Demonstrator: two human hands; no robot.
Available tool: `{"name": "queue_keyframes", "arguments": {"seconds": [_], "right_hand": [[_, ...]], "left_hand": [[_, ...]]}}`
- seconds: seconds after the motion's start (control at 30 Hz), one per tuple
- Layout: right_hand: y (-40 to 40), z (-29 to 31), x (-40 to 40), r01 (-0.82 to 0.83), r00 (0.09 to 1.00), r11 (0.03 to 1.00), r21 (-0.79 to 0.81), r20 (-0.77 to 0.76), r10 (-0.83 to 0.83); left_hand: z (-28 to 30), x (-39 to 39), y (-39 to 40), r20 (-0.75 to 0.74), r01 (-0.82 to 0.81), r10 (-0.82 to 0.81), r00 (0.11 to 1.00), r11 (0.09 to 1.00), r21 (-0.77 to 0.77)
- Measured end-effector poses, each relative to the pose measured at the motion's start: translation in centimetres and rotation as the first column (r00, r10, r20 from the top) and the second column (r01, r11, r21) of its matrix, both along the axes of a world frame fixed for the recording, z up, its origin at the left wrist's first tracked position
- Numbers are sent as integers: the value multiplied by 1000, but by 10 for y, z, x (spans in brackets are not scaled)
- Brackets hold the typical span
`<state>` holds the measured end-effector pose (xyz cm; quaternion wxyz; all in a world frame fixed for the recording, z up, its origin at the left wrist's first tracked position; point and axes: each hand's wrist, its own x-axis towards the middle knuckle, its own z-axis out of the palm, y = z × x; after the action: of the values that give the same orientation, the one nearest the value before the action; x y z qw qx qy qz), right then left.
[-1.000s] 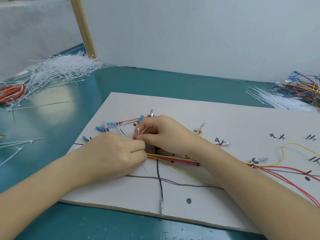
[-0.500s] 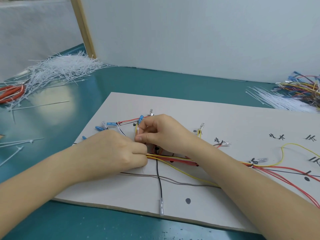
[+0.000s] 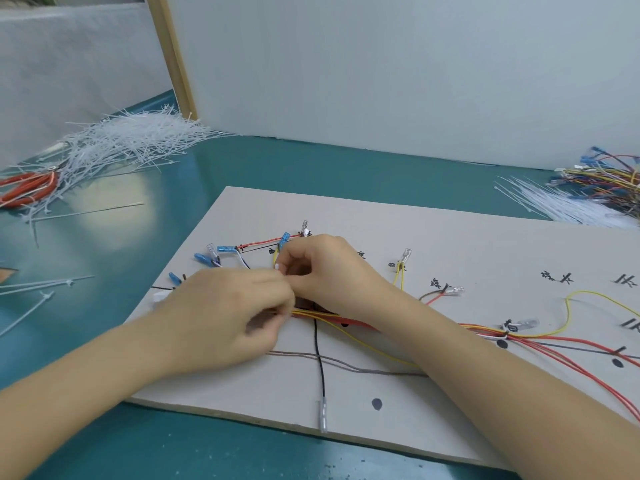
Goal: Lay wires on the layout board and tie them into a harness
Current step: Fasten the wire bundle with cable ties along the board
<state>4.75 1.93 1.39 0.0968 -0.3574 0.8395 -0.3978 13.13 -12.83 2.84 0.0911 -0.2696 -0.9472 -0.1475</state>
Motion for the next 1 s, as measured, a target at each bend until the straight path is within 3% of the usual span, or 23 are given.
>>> {"name": "queue_keyframes", "arguments": {"seconds": [0.03, 0.1, 0.2, 0.27, 1.0], "right_hand": [[1, 0, -1, -8, 1000, 1000, -11, 12, 9], [2, -1, -3, -20, 999, 999, -31, 36, 21], [4, -1, -6, -56, 997, 997, -48, 57, 58], [7, -1, -8, -74, 993, 996, -56, 87, 79], [8, -1, -9, -49, 993, 998, -47, 104, 54]], "left_hand": [[-5, 3, 0, 95, -149, 135, 986, 976, 156], [-14, 3, 3, 299, -395, 290, 909, 828, 398], [-19, -3, 6, 414, -515, 323, 851, 664, 542], [-20, -6, 5, 429, -541, 339, 838, 620, 568], [-18, -5, 4, 447, -554, 328, 832, 544, 631]]}}
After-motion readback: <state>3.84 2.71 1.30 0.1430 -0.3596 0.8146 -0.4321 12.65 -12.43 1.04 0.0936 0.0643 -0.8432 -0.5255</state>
